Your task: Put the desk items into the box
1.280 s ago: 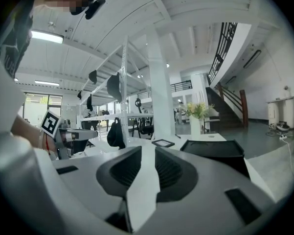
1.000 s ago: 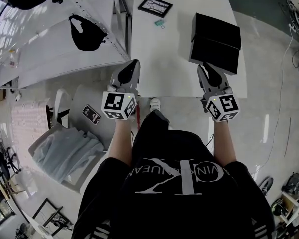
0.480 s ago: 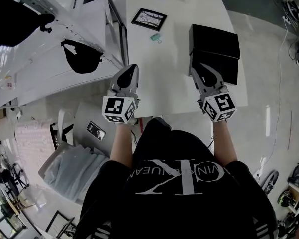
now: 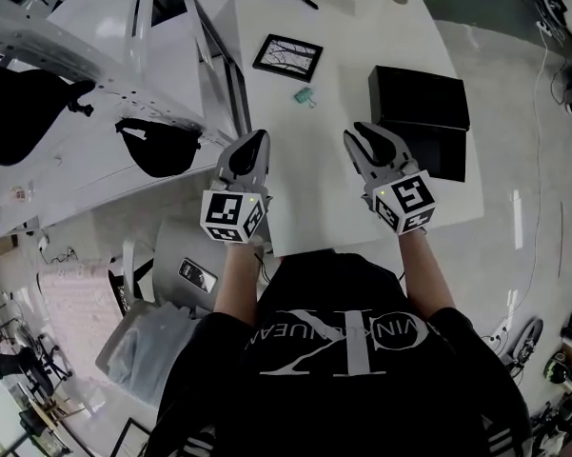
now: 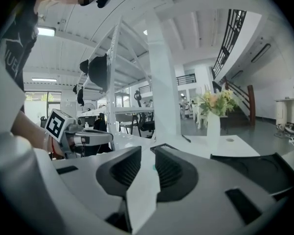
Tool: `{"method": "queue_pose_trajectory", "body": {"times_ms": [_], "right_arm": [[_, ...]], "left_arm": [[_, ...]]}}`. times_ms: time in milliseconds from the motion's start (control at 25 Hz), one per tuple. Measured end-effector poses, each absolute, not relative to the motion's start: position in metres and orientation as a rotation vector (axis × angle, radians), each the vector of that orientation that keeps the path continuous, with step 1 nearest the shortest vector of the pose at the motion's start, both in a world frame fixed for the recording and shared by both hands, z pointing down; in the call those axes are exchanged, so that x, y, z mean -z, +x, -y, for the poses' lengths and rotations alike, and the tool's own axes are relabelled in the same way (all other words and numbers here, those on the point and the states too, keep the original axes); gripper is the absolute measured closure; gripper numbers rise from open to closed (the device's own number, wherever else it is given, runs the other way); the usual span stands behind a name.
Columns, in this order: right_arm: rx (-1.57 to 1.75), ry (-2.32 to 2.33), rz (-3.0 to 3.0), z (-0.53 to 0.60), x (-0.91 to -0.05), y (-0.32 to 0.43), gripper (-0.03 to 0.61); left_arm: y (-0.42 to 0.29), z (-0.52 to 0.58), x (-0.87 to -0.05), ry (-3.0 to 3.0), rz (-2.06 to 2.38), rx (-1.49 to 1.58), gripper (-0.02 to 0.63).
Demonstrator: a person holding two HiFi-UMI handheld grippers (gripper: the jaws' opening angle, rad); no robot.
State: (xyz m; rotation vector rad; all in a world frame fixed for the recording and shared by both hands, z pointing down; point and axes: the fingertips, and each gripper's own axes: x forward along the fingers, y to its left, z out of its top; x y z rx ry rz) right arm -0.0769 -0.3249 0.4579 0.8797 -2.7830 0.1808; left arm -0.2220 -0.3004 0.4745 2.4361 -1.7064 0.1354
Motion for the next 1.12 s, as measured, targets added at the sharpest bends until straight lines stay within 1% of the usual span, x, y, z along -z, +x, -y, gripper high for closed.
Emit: {"method": "queue_pose_trajectory", "body": {"times_ms": [120,320,640,1120], "right_arm": [[-0.204,0.869,2.768,0.336,-0.466,-0.101,0.528],[-0.349,0.913,2.697,0.356,-0.494,-0.128,0.528],[-0.848,1.053,2.565,0.395,-0.543,-0.135,0.528],[-1.165,1.115,2.433,0.425,-0.580,-0.159,0.526]], "left_arm": [[-0.230,0.311,-0.480,2.434,1.694,-0.138,0.603],[-0.235,0.320,-0.495,2.396,1.692,-0.123,0.603],[-0.235,0.328,-0.515,2.350,1.701,-0.162,0.603],[-0.235,0.348,-0.535,2.320,1.690,-0.166,0.603]]}}
